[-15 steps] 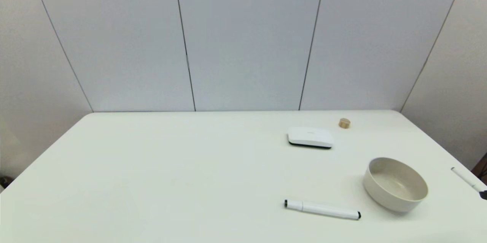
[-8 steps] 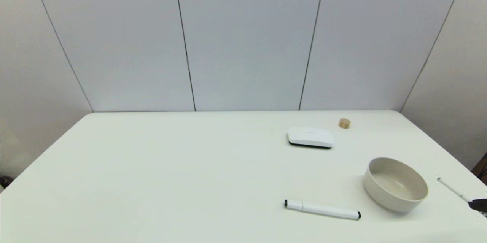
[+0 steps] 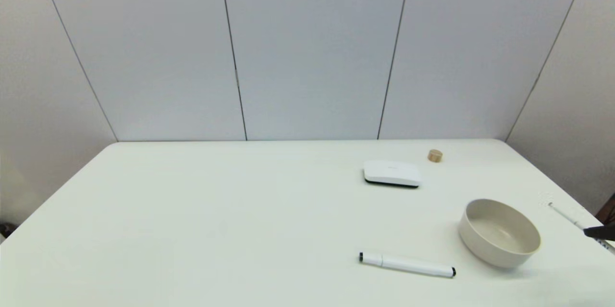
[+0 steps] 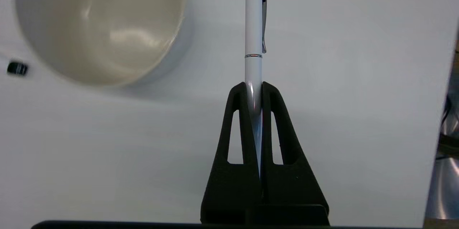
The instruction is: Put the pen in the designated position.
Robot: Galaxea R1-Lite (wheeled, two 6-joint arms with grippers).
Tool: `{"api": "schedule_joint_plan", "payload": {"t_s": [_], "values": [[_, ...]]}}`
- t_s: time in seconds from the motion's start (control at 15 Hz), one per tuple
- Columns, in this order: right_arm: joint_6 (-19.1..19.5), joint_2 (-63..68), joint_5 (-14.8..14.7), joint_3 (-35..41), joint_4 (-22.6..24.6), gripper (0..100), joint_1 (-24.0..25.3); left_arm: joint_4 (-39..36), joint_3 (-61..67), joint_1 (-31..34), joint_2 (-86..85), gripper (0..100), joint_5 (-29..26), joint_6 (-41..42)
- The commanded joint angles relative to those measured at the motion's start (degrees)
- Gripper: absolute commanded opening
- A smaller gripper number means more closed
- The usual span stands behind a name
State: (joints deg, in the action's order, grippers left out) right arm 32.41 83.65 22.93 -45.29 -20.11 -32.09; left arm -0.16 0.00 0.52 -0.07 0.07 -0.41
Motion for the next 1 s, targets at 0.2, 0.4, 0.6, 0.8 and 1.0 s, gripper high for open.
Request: {"api": "schedule_joint_plan", "payload": {"t_s": [0.2,0.4,0.6,0.8,1.0], "values": [[-0.51,6.17,-0.52,-1.21,-0.28,0,-1.49,-0.02,0.09,0.00,-0.01,100,0.01,-0.02],[-0.42,8.02,-0.96,-0.15,0.08,0,-1.49,-0.02,0.00,0.00,-0.01,100,0.01,-0.02],[-0.25,10.57,-0.96,-0.42,0.25,0,-1.49,-0.02,0.09,0.00,-0.01,100,0.01,-0.02],[0.02,11.97,-0.78,-0.59,0.43,0,-1.40,-0.02,0.09,0.00,-0.01,100,0.01,-0.02],[0.28,13.91,-0.69,-1.03,2.10,0,-1.22,-0.02,0.09,0.09,-0.01,100,0.01,-0.02]]}}
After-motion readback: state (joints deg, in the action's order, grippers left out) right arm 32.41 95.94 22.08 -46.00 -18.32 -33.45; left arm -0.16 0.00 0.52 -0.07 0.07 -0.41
